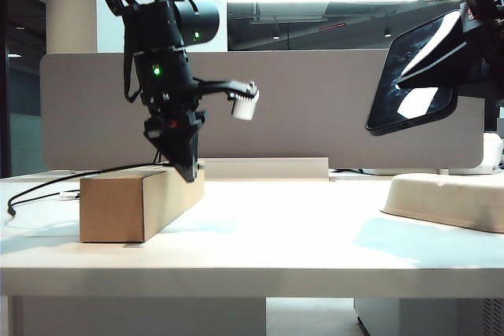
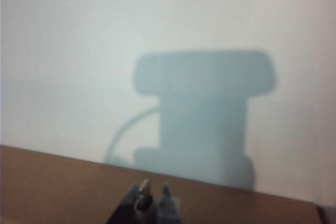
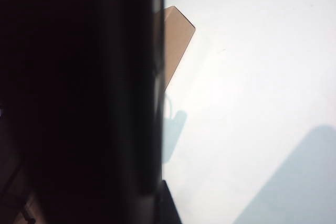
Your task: Pick up the charging cable and the phone, plug the charging cable into the charging port on the phone, and finally place them back on the table.
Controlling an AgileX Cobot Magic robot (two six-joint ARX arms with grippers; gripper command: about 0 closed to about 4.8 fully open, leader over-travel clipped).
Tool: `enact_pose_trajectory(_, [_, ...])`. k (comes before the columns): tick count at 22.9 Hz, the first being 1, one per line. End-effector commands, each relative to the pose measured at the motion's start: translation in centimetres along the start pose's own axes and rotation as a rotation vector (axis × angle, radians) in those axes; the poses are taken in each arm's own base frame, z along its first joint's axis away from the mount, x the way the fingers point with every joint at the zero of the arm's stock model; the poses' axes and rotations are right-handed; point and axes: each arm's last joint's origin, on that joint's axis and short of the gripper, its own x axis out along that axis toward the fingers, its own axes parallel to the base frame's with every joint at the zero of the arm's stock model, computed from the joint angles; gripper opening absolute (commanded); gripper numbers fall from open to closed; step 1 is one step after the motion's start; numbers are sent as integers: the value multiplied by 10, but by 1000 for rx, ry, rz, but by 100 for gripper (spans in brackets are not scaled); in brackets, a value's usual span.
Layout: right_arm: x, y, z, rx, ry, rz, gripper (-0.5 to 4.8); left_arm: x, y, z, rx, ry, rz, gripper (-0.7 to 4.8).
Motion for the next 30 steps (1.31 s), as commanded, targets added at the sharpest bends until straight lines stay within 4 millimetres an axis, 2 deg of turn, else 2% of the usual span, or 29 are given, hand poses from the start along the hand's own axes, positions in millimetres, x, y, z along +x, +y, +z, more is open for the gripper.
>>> enact_pose_trajectory(1, [-1,8,12,-82,-81,54,-3,-24,6,10,-132,-174,14,-6])
enact_pose_trajectory(3, [-2,10,16,-92,-112,72,-3,-35,10,16,-231,-296,-24,-6])
enact_pose_trajectory(4, [-2,14,21,-88,-143,95,-3,-47,15,23,-308,-415,-77,-6])
enact_pose_trajectory(6, [-4,19,29,-97,-185,126,-3,-64,21,32,-399,-545,-146,-6])
enact_pose_trajectory(10, [-7,27,38,-132,-247,173,-3,-82,22,48,-417,-659,-220,-6])
enact_pose_trajectory(16, [-12,41,53,-191,-353,257,-3,-90,11,67,-363,-742,-306,-6])
enact_pose_trajectory(21, [-19,51,61,-221,-440,336,-3,-93,4,73,-333,-823,-426,-6])
enact_pose_trajectory(30, [-23,57,64,-192,-460,405,-3,-100,4,77,-319,-993,-620,-6])
